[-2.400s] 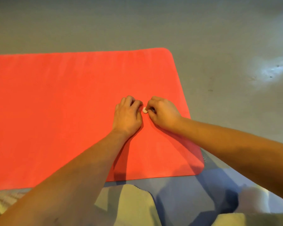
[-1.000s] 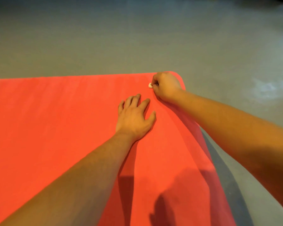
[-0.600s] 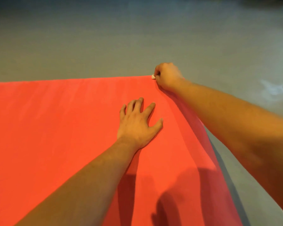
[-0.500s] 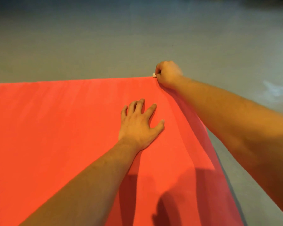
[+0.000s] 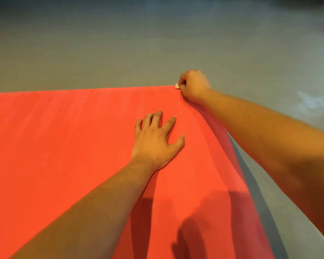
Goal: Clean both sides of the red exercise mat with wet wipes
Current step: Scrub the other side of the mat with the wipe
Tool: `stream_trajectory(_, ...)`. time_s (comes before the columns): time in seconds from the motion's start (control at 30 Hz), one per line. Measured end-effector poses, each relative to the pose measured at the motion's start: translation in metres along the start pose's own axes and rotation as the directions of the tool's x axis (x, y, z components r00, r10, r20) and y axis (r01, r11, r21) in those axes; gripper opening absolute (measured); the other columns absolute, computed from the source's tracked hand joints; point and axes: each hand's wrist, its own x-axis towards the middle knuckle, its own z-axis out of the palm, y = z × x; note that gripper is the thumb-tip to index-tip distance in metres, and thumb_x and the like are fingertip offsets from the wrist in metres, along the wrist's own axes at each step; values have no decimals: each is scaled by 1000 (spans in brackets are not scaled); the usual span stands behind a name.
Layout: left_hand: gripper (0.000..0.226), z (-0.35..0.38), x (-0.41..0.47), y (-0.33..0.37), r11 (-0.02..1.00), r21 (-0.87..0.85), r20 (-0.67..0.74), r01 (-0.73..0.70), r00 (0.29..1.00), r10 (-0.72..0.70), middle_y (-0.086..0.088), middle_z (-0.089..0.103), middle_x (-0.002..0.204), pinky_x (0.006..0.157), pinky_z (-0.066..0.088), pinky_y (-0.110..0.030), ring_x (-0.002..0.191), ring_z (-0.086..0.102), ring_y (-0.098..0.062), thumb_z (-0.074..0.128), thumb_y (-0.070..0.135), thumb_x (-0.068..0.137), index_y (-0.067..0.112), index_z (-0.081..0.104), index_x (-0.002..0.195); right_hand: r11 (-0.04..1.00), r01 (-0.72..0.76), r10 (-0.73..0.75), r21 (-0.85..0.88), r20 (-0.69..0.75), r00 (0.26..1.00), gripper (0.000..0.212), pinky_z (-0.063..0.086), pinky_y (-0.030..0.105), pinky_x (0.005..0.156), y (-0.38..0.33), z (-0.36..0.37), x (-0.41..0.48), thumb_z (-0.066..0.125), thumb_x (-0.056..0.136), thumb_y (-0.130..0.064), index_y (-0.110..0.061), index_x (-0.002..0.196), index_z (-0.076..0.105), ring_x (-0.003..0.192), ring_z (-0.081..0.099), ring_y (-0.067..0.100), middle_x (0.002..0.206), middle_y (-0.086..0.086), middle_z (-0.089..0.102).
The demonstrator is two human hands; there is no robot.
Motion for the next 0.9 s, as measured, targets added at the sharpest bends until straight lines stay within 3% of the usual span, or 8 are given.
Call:
stream_trajectory(0.2, 73, -2, 1, 1, 1000, -5, 10, 6, 1000, -5, -1, 42, 157, 120, 26, -55, 143, 34, -27, 37, 78, 88, 41, 51, 148, 1000, -14, 14, -1, 29, 999, 17, 57, 38, 73, -9, -10, -31, 58, 81, -27, -22, 88, 73, 87, 68, 27, 93, -1, 74)
stream_trajectory(0.43, 60, 1, 1, -2, 999, -47, -69, -22, 997, 18, -2, 55, 137, 110, 38, -48, 129, 48, -26, 50, 67, 85, 28, 64, 128, 983, 166, -166, 75, -5, 986, 13, 51, 37, 68, -17, -19, -142, 60, 82, -19, -21, 86, 72, 80, 64, 23, 88, -3, 67)
stream_trajectory(0.73, 50, 4, 3, -4, 993, -108, -103, -47, 994, 36, -1, 54, 132, 105, 40, -47, 125, 48, -24, 53, 52, 85, 26, 64, 126, 1000, 0, 0, -23, 23, 1000, 13, 53, 33, 70, -14, -9, -54, 62, 82, -18, -21, 84, 74, 87, 68, 26, 92, -1, 74)
stream_trajectory(0.9, 43, -2, 3, -3, 991, -130, -115, -24, 993, 9, -1, 56, 124, 95, 45, -46, 117, 52, -27, 48, 37, 79, 22, 66, 115, 996, 83, -83, -18, 13, 996, 13, 51, 37, 71, -27, -19, -114, 60, 83, -18, -21, 86, 72, 89, 65, 27, 96, -1, 70)
